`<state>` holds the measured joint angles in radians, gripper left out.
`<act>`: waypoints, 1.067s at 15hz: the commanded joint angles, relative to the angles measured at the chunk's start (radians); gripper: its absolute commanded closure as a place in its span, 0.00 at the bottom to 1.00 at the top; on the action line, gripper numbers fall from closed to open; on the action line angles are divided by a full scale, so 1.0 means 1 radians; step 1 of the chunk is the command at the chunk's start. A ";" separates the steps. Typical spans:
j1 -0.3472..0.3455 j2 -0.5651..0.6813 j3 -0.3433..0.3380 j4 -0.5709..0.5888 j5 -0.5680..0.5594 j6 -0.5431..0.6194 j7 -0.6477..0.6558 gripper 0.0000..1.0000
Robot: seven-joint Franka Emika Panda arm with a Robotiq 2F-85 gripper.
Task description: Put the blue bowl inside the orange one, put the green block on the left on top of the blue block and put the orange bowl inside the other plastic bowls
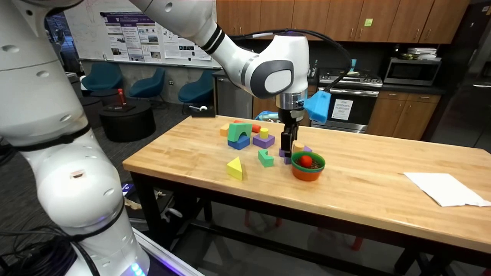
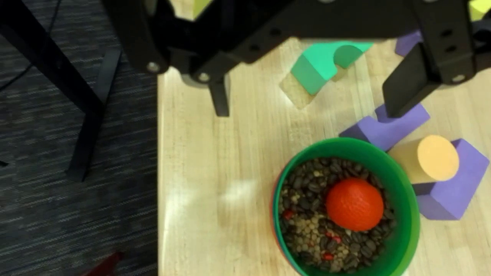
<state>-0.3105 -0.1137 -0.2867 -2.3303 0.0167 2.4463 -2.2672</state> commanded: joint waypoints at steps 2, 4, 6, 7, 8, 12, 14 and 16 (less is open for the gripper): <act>0.021 -0.128 -0.015 -0.061 -0.091 -0.173 -0.083 0.00; 0.023 -0.169 -0.014 -0.081 -0.140 -0.239 -0.114 0.00; 0.027 -0.208 -0.013 -0.097 -0.185 -0.309 -0.154 0.00; 0.031 -0.225 -0.012 -0.101 -0.209 -0.357 -0.183 0.00; 0.035 -0.239 -0.011 -0.103 -0.230 -0.405 -0.213 0.00; 0.053 -0.223 -0.018 -0.080 -0.255 -0.507 -0.247 0.00; 0.061 -0.237 -0.016 -0.080 -0.270 -0.563 -0.270 0.00; 0.062 -0.239 -0.015 -0.081 -0.272 -0.571 -0.276 0.00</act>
<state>-0.2653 -0.3511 -0.2871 -2.4131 -0.2506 1.8788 -2.5479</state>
